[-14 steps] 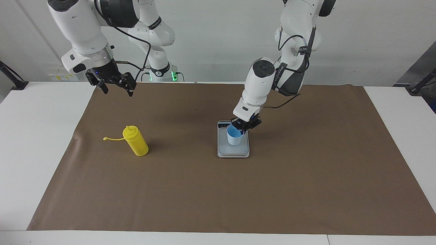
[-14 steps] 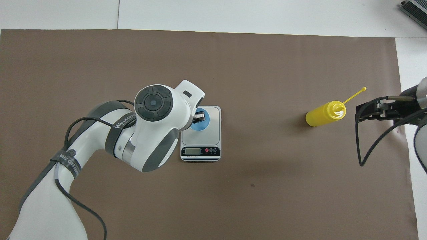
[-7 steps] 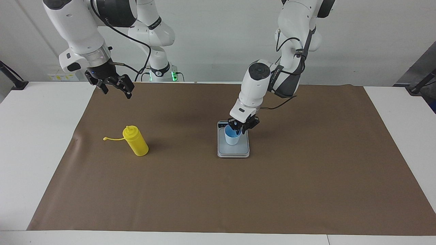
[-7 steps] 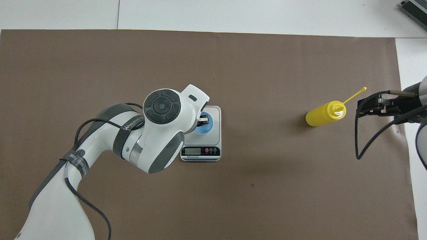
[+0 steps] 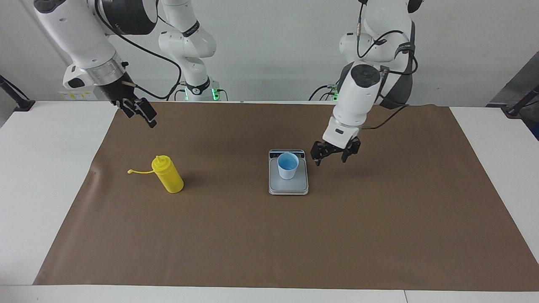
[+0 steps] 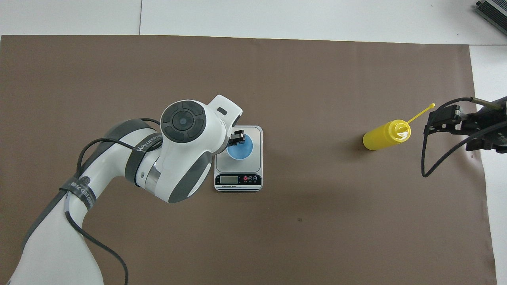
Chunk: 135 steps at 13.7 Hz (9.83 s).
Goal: Pour seasoning into cup on scale with both arms
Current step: 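Set the cup on the scale and open the left gripper while the right gripper opens, then close the right gripper around the yellow bottle while the left gripper withdraws, then lift the yellow bottle with the right gripper toward the cup, then tilt the bottle nozzle down over the blue cup with the right gripper, then turn the bottle upright and carry it back with the right gripper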
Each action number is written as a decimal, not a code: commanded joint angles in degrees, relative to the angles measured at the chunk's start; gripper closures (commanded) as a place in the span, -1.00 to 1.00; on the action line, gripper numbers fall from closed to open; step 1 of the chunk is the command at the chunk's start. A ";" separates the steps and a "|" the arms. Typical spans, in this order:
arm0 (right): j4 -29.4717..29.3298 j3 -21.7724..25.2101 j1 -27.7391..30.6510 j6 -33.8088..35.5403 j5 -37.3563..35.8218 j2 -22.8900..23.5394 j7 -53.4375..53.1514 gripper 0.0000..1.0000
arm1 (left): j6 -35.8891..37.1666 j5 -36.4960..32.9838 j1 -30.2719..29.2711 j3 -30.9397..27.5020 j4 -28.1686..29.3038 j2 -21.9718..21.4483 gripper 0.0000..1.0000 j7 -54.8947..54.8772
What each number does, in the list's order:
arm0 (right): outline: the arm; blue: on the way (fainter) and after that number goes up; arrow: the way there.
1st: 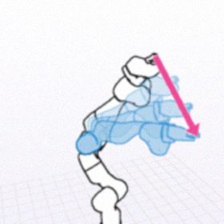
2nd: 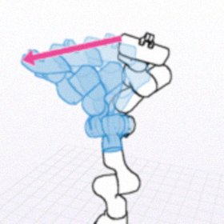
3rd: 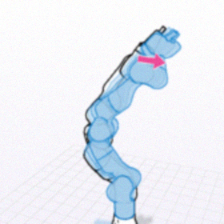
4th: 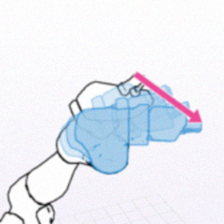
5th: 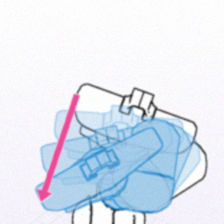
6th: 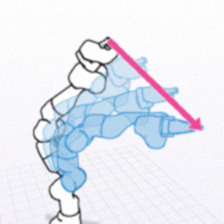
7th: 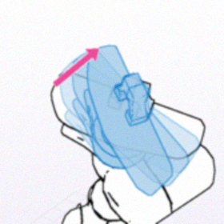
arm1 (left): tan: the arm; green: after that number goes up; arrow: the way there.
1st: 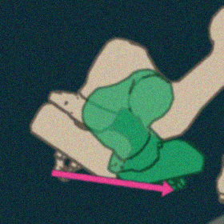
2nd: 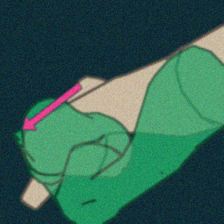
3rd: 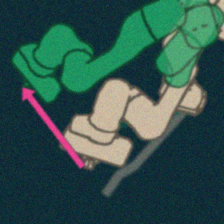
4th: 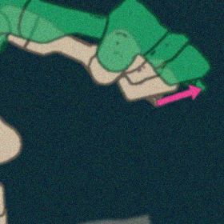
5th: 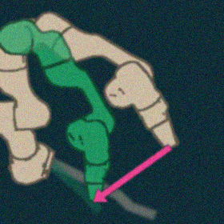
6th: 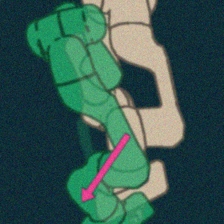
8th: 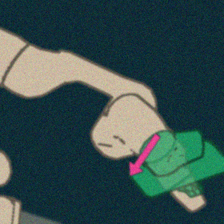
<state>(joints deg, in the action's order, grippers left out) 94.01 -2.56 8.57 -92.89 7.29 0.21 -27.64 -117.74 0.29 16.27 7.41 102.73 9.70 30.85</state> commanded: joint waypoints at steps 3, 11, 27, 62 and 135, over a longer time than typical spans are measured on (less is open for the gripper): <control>0.91 -0.34 5.75 -3.70 6.40 2.86 -21.35 -1.00 | 6.71 -0.82 -9.05 0.67 0.89 -3.80 -1.00 -14.12; 1.87 -0.43 17.17 -5.98 19.15 14.36 -18.43 -1.00 | 16.56 -0.64 -17.24 0.41 0.46 -11.80 -1.00 -31.11; 8.47 -1.04 13.49 -5.02 42.79 25.01 -17.43 -0.89 | 28.16 -0.21 -19.97 0.50 -12.45 -11.28 -1.00 -30.85; 7.41 -0.95 -32.64 -39.48 -15.78 15.25 -84.83 0.89 | 30.46 0.85 -20.14 0.41 -12.11 -12.51 -1.00 -31.03; 18.74 -0.95 4.43 -16.45 50.35 12.44 -25.72 1.00 | 30.46 0.85 -20.14 0.41 -12.11 -12.51 -1.00 -31.03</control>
<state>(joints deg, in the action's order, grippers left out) 109.57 -2.74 10.89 -110.27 54.29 14.45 -57.16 -87.67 0.32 -2.99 7.46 89.21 -1.38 -0.01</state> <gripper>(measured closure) 0.520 0.000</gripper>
